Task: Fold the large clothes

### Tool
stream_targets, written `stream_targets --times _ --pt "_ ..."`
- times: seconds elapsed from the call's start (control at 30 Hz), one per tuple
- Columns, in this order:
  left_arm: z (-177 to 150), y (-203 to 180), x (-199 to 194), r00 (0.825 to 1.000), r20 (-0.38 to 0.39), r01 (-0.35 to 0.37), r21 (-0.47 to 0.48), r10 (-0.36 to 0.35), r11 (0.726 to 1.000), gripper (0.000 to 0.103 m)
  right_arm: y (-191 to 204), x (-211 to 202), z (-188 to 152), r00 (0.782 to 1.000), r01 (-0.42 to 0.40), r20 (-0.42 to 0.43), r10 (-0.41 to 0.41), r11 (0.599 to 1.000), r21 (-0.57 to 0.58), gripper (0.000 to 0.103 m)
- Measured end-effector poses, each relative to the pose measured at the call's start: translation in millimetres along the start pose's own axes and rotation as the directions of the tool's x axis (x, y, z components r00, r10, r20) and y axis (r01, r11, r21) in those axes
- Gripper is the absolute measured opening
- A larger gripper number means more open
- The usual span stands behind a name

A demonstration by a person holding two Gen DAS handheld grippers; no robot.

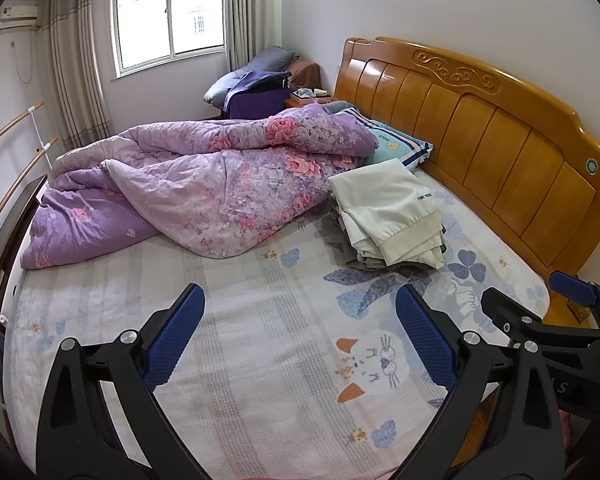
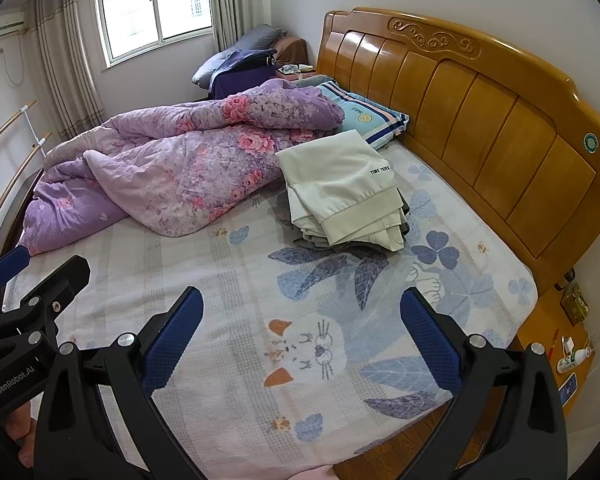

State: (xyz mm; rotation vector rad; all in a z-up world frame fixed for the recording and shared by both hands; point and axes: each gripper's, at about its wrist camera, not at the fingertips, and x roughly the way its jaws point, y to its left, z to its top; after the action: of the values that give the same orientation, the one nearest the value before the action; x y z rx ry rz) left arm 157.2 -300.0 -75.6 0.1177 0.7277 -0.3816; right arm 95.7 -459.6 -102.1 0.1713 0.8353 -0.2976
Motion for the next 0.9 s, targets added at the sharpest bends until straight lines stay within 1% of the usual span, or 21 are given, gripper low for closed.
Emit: stream_targets --times 0.4,0.9 --pt "-2.7 -6.6 -1.5 1.000 0.000 0.016 0.019 -0.016 1.000 0.097 -5.1 0.7 -1.6 1.000 0.002 -0.003 -0.002 1.000 0.003 0.095" --pt "-3.3 -8.2 -2.8 1.000 0.003 0.025 0.019 -0.025 1.000 0.097 -7.1 0.4 -3.2 1.000 0.000 -0.004 0.000 1.000 0.004 0.095"
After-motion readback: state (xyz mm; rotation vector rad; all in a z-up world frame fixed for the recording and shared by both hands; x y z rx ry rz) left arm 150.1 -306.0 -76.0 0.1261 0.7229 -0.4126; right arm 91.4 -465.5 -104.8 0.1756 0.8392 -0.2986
